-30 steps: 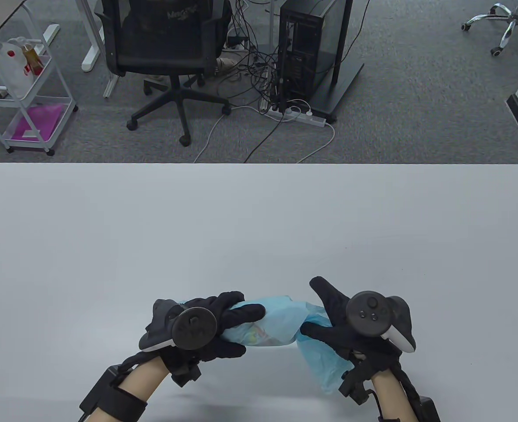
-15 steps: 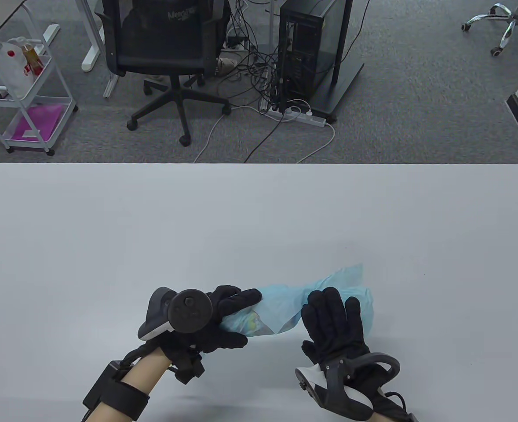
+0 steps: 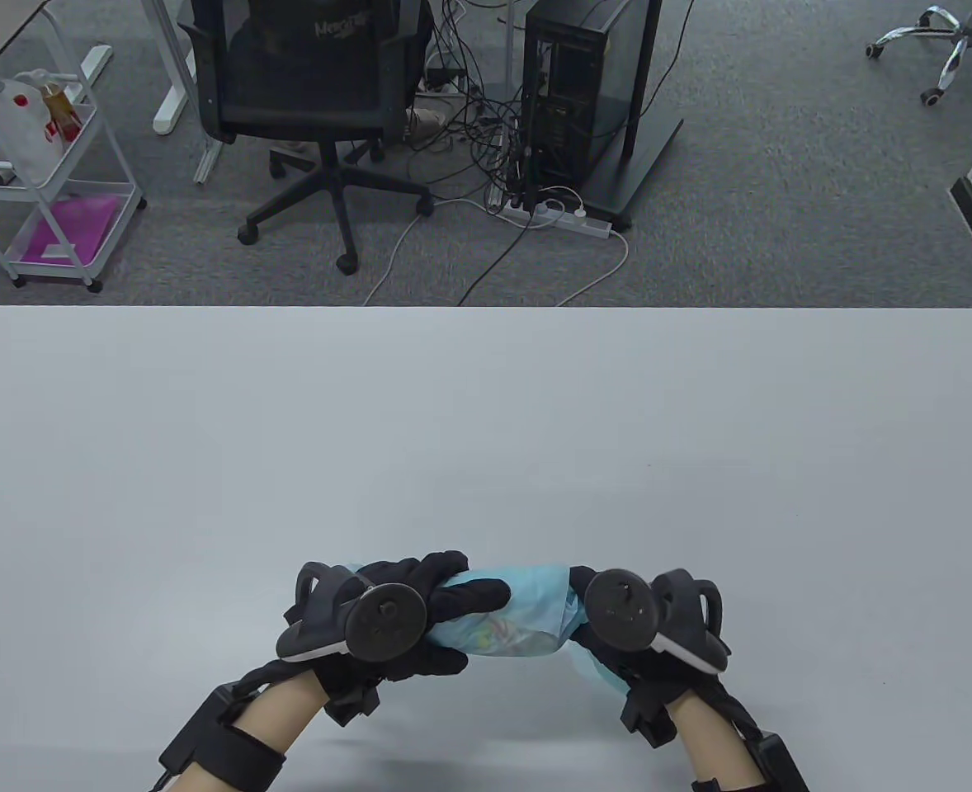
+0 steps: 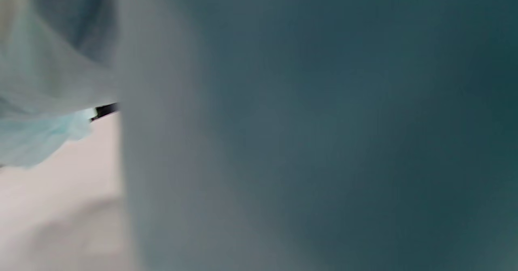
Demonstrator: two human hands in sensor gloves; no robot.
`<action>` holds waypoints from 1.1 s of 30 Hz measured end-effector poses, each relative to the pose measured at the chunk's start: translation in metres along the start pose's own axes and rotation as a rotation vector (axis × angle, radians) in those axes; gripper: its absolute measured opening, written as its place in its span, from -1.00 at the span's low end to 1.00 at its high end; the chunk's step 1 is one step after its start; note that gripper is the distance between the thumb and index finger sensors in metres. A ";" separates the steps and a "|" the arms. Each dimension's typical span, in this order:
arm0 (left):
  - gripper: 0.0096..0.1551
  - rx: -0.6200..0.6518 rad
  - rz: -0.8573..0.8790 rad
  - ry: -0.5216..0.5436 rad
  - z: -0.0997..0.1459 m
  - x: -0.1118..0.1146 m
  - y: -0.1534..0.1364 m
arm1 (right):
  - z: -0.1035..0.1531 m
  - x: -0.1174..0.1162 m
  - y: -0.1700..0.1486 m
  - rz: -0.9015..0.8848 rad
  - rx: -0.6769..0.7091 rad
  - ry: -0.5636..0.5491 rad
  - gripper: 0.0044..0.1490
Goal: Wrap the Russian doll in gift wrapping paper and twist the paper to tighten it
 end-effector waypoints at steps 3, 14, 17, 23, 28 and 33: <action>0.03 0.028 -0.048 0.003 0.001 0.002 0.006 | -0.013 -0.005 -0.006 -0.121 0.018 0.338 -0.31; 0.05 0.103 -0.025 -0.020 0.008 0.004 0.002 | -0.030 -0.032 -0.019 -0.485 0.131 0.537 -0.34; 0.05 0.123 0.008 -0.019 0.010 0.002 0.001 | -0.031 -0.041 -0.020 -0.638 0.180 0.541 -0.38; 0.04 0.129 0.012 -0.044 0.011 0.005 -0.002 | -0.031 -0.055 -0.017 -0.703 0.208 0.583 -0.40; 0.04 0.054 0.023 -0.031 0.010 0.008 -0.013 | -0.022 -0.035 -0.017 -0.512 0.138 0.478 -0.23; 0.03 -0.025 0.065 0.009 0.006 0.004 -0.022 | 0.004 0.000 -0.016 -0.347 -0.023 -0.005 -0.01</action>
Point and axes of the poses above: the tracker on the back of each hand, its own y axis roughly to the thumb side, its own z axis roughly from the fingertips to the wrist, x = y × z, the point moved 1 cm from there along -z, roughly from the wrist to the fingertips, and after that the axes turned 9 degrees about z, right-handed, at the moved point
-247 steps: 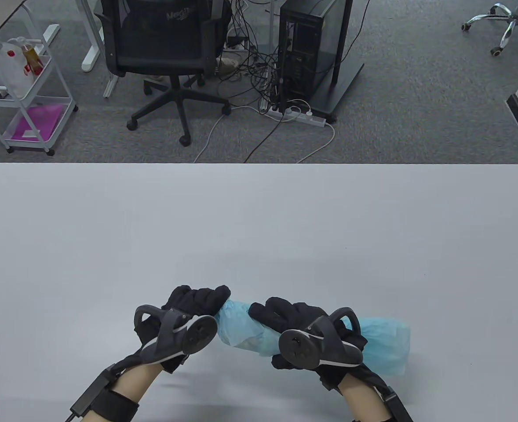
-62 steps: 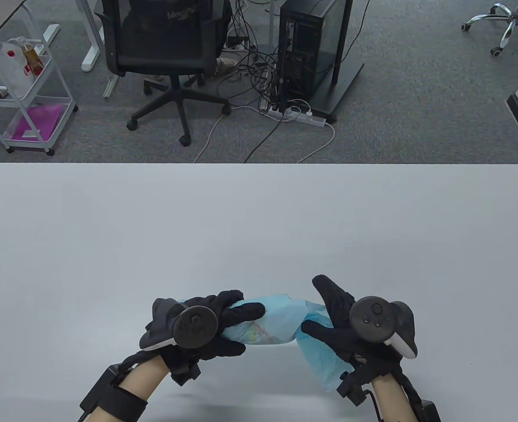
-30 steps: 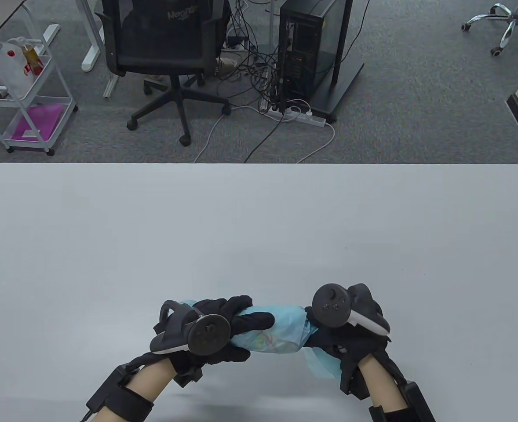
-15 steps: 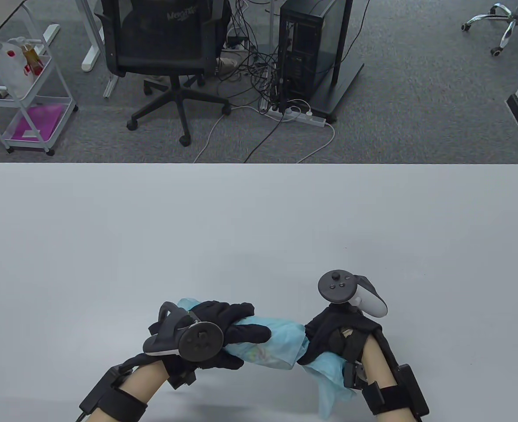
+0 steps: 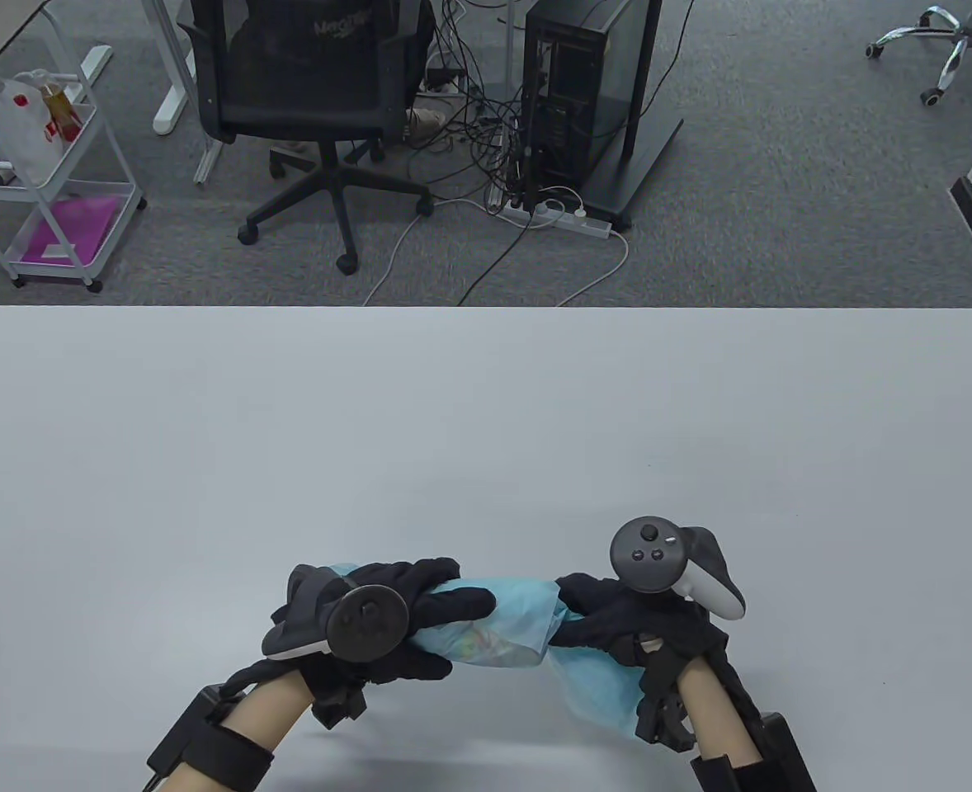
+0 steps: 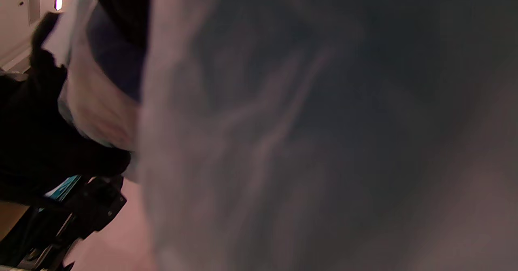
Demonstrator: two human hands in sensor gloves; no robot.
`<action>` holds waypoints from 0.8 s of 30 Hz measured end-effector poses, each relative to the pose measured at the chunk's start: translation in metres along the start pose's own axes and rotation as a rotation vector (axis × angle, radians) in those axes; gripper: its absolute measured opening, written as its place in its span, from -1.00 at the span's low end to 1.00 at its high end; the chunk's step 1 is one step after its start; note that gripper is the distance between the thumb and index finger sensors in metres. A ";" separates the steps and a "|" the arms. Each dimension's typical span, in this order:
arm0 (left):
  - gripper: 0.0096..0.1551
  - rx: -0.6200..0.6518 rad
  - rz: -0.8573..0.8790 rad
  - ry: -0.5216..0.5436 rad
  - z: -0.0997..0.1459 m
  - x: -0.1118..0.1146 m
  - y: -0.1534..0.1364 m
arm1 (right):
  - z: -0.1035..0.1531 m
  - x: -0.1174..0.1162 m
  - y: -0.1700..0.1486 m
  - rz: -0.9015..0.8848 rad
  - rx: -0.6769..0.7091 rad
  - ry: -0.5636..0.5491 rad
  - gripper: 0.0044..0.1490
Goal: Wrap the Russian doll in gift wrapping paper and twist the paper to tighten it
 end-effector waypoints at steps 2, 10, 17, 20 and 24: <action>0.03 -0.035 0.011 0.019 -0.003 -0.003 -0.004 | 0.018 0.008 0.009 0.071 -0.020 -0.231 0.00; 0.03 -0.145 0.045 0.052 -0.010 -0.011 -0.014 | 0.068 -0.017 0.054 0.779 0.031 -0.601 -0.12; 0.03 -0.104 0.145 0.053 -0.010 -0.013 -0.007 | 0.035 -0.036 0.044 0.897 -0.103 -0.452 0.14; 0.03 -0.090 0.164 0.044 -0.011 -0.011 -0.002 | 0.021 -0.032 0.039 0.783 -0.141 -0.413 0.14; 0.03 -0.097 0.213 0.051 -0.013 -0.010 -0.002 | 0.010 -0.025 0.029 0.606 -0.171 -0.393 0.17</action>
Point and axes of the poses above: the tracker on the back of each hand, its own y axis roughly to the thumb side, its own z axis roughly from the fingertips to the wrist, x = y × z, the point moved 1 cm from there along -z, roughly from the wrist to the fingertips, and after that the axes turned 9 degrees about z, right-handed, at the moved point
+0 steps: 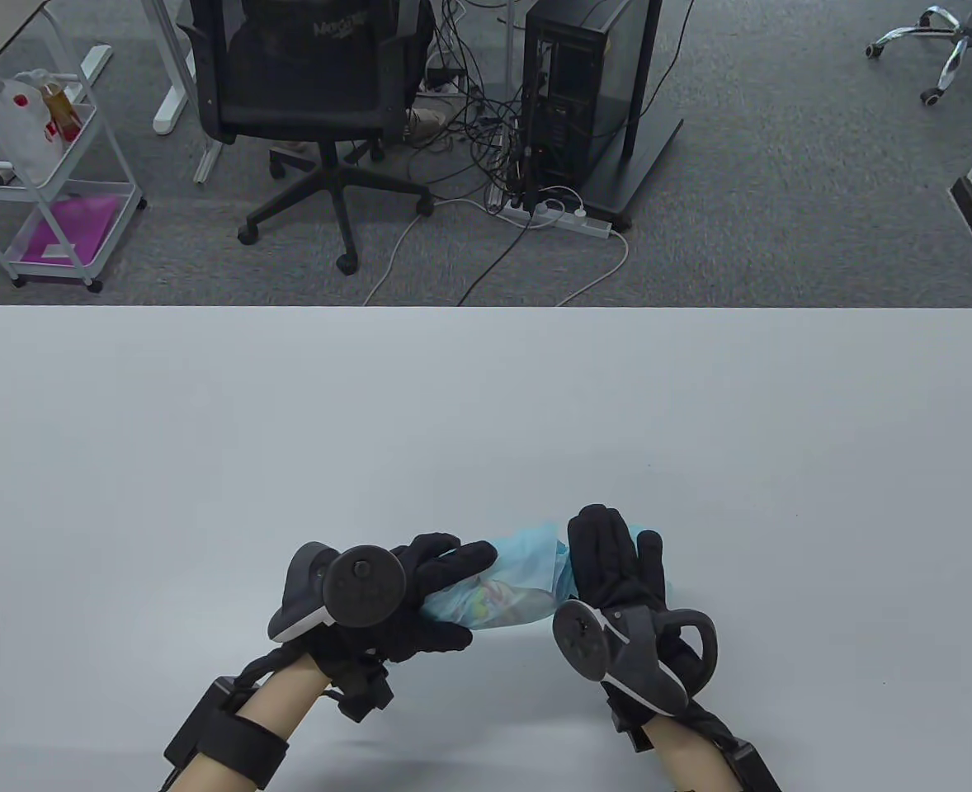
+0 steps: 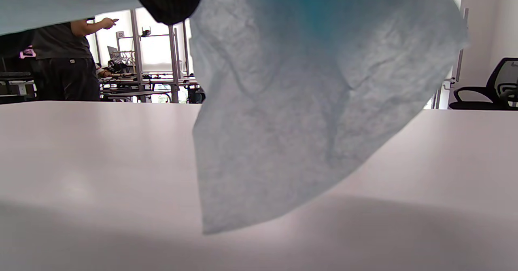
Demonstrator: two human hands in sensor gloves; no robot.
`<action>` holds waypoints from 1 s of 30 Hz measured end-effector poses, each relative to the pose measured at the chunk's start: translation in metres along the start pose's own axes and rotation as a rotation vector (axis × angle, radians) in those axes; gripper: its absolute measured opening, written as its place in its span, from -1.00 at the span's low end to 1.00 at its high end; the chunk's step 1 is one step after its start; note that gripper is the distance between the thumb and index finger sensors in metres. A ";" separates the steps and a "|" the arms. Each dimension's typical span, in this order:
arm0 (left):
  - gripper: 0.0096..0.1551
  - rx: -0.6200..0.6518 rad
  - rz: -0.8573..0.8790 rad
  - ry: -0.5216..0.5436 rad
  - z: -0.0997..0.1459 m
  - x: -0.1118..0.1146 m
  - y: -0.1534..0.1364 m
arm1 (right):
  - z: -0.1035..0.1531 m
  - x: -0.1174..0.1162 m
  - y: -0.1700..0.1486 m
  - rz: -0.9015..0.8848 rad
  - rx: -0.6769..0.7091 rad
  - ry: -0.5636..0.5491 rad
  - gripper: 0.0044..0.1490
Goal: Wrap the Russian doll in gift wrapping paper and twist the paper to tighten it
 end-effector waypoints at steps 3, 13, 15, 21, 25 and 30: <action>0.03 0.000 0.080 -0.005 -0.001 0.002 0.000 | -0.004 -0.002 -0.005 -0.101 -0.015 0.003 0.11; 0.03 0.052 -0.041 -0.006 0.001 -0.002 0.007 | -0.025 0.000 -0.038 -0.649 0.116 0.151 -0.38; 0.04 0.068 -0.070 -0.012 0.001 -0.002 0.009 | -0.028 -0.001 -0.041 -0.699 0.155 0.194 -0.39; 0.04 0.111 -0.186 -0.047 0.005 0.002 0.010 | -0.036 -0.019 -0.038 -0.774 0.275 0.662 -0.33; 0.05 0.133 -0.198 -0.055 0.009 0.005 0.006 | -0.036 -0.037 -0.037 -0.983 0.315 0.885 -0.32; 0.05 0.162 -0.225 -0.063 0.012 0.005 0.006 | -0.035 -0.055 -0.036 -1.154 0.328 0.916 -0.30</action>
Point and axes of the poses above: the tracker on the back of each hand, its own y axis roughly to the thumb side, its own z axis roughly from the fingertips to the wrist, x = y × z, the point moved 1 cm from there along -z, roughly from the wrist to the fingertips, and after that the axes turned 9 degrees about z, right-handed, at the moved point
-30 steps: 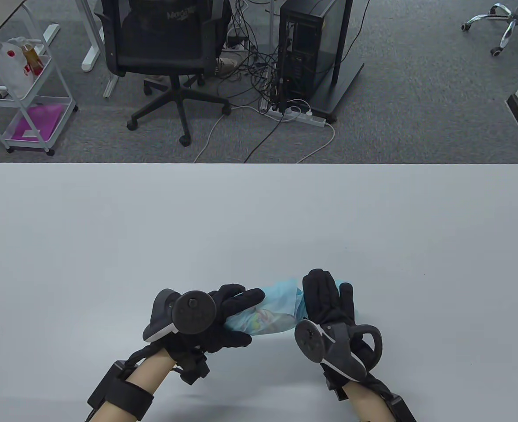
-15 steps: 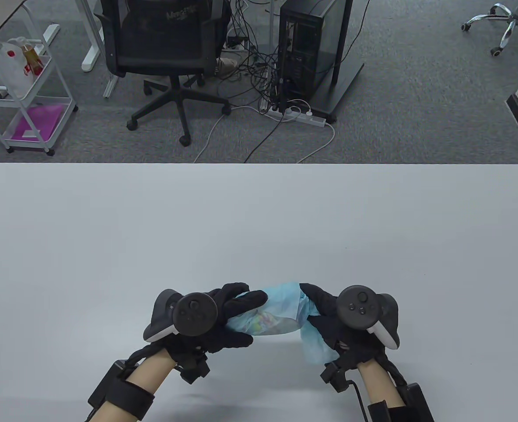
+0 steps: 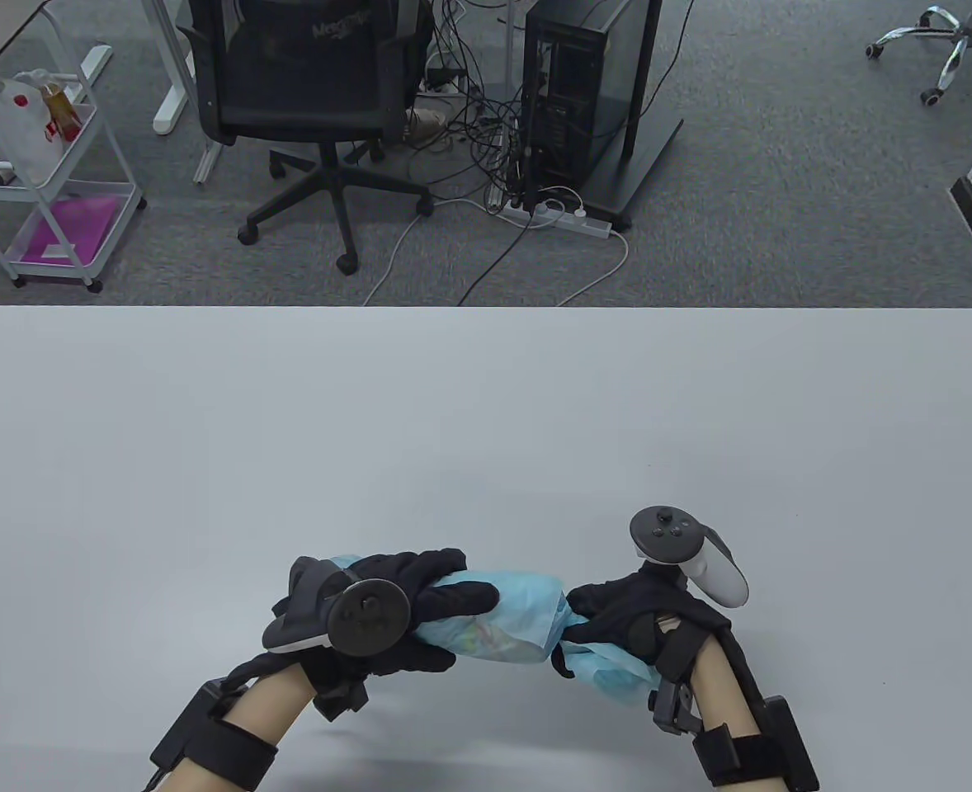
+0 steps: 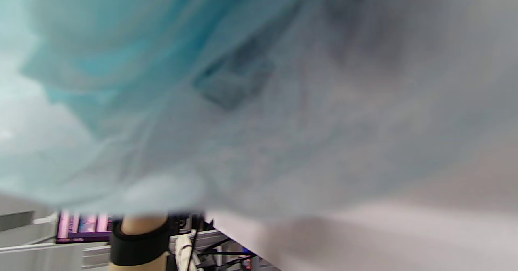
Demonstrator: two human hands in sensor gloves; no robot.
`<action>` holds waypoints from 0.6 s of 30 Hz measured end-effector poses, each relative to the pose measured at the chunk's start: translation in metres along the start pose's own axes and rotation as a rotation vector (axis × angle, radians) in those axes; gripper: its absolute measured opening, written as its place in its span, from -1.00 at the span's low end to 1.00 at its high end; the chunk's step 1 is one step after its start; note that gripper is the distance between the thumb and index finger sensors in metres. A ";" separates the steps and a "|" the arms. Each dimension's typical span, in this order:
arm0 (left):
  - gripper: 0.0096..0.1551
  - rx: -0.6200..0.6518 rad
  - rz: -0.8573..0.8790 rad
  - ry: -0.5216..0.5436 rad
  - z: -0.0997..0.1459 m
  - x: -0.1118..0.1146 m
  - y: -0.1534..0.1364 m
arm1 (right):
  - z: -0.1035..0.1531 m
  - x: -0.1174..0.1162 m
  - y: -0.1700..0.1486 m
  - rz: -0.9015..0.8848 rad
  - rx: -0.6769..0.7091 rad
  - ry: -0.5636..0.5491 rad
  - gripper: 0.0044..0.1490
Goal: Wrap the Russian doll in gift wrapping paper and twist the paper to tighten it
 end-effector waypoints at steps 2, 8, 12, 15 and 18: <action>0.05 0.009 -0.014 0.000 0.001 0.000 0.001 | -0.004 -0.002 -0.004 -0.036 0.015 0.012 -0.31; 0.05 0.039 -0.065 0.013 0.003 0.001 0.005 | -0.011 -0.008 -0.017 -0.120 0.028 0.049 -0.36; 0.04 0.059 -0.099 -0.015 0.003 0.007 0.009 | -0.015 -0.014 -0.026 -0.120 -0.012 0.080 -0.41; 0.04 0.071 -0.117 -0.022 0.003 0.013 0.012 | -0.014 -0.016 -0.030 -0.087 -0.045 0.089 -0.42; 0.04 0.059 -0.140 -0.015 0.002 0.017 0.013 | -0.006 -0.009 -0.021 0.075 -0.129 0.050 -0.41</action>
Point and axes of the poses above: the tracker on the back of each hand, its own y axis roughly to the thumb side, its own z axis roughly from the fingertips to the wrist, x = y × z, the point moved 1 cm from there along -z, roughly from the wrist to the fingertips, and after that the axes turned 9 degrees about z, right-handed, at the moved point
